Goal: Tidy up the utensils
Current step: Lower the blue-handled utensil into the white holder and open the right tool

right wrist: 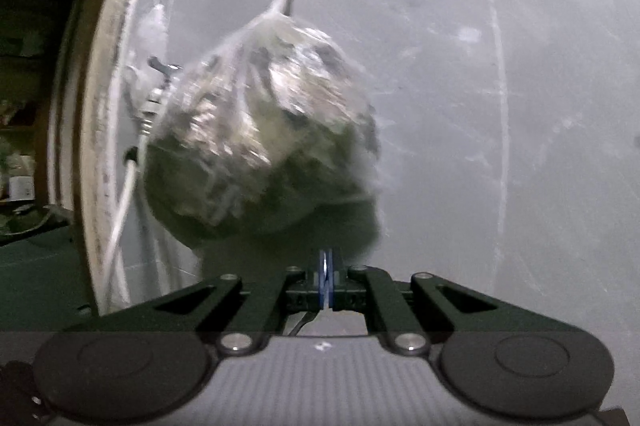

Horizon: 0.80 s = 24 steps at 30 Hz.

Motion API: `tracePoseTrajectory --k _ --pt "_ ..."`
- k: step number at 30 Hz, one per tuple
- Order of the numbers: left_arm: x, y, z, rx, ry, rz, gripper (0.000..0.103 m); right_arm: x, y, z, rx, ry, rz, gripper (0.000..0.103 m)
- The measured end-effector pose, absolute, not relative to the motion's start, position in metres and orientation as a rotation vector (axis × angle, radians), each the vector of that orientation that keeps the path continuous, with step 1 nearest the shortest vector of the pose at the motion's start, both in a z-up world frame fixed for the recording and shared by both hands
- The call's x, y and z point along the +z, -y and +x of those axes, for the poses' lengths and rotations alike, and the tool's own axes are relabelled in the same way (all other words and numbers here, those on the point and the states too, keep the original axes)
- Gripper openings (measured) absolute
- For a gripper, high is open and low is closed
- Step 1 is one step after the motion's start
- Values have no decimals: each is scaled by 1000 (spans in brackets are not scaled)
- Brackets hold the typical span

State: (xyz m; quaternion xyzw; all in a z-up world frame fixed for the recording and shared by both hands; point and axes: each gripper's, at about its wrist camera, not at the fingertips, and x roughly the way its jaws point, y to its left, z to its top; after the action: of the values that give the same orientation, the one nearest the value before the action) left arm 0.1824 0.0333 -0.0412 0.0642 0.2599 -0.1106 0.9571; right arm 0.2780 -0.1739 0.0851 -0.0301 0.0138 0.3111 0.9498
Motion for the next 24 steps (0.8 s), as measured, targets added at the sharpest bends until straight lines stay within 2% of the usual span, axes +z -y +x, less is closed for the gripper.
tracePoseTrajectory --k 14,24 --pt "-41 -32 183 -223 -527 128 77 54 121 249 774 -42 -202 2" --pt "-41 -32 183 -224 -527 126 77 24 102 239 824 -146 -262 2"
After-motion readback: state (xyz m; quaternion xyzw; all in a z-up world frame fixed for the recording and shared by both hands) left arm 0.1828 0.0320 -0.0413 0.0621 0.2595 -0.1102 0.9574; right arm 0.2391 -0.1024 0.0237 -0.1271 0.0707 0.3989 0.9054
